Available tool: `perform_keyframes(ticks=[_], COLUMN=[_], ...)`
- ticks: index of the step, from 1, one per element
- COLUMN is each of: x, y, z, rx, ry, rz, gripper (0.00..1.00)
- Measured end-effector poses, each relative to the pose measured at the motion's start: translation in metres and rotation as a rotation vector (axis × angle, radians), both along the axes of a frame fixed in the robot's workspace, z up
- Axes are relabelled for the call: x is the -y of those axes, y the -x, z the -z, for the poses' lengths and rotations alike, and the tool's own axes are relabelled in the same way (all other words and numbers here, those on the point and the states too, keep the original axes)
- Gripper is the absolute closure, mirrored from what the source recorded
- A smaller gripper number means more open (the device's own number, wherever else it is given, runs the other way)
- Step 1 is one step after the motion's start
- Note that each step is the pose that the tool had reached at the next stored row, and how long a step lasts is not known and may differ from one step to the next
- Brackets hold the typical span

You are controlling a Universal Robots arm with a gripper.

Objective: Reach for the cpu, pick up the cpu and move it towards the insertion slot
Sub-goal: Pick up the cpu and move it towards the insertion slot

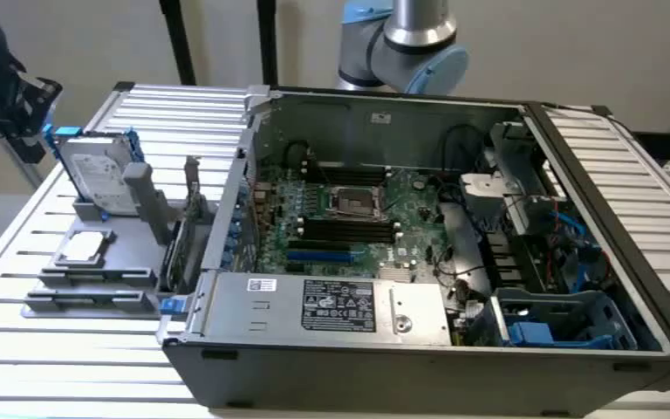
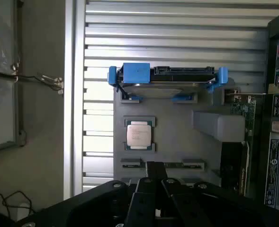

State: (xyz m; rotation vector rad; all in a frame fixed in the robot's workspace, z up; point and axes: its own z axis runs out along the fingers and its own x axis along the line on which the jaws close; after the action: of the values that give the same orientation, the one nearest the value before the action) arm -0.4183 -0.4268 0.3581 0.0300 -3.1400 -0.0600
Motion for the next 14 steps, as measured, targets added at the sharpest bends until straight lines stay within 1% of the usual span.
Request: perform_keyframes(ticks=[11,13,14], x=[-0.0001,-0.0015,-0.0031], y=[0.0,0.0014,0.002], z=[0.0,0.0006,0.0013], rx=[0.0,0.0002,0.0001], ry=[0.0004,0.0005,0.0006], rz=[0.0,0.0,0.0], gripper=[0.89,0.89,0.89])
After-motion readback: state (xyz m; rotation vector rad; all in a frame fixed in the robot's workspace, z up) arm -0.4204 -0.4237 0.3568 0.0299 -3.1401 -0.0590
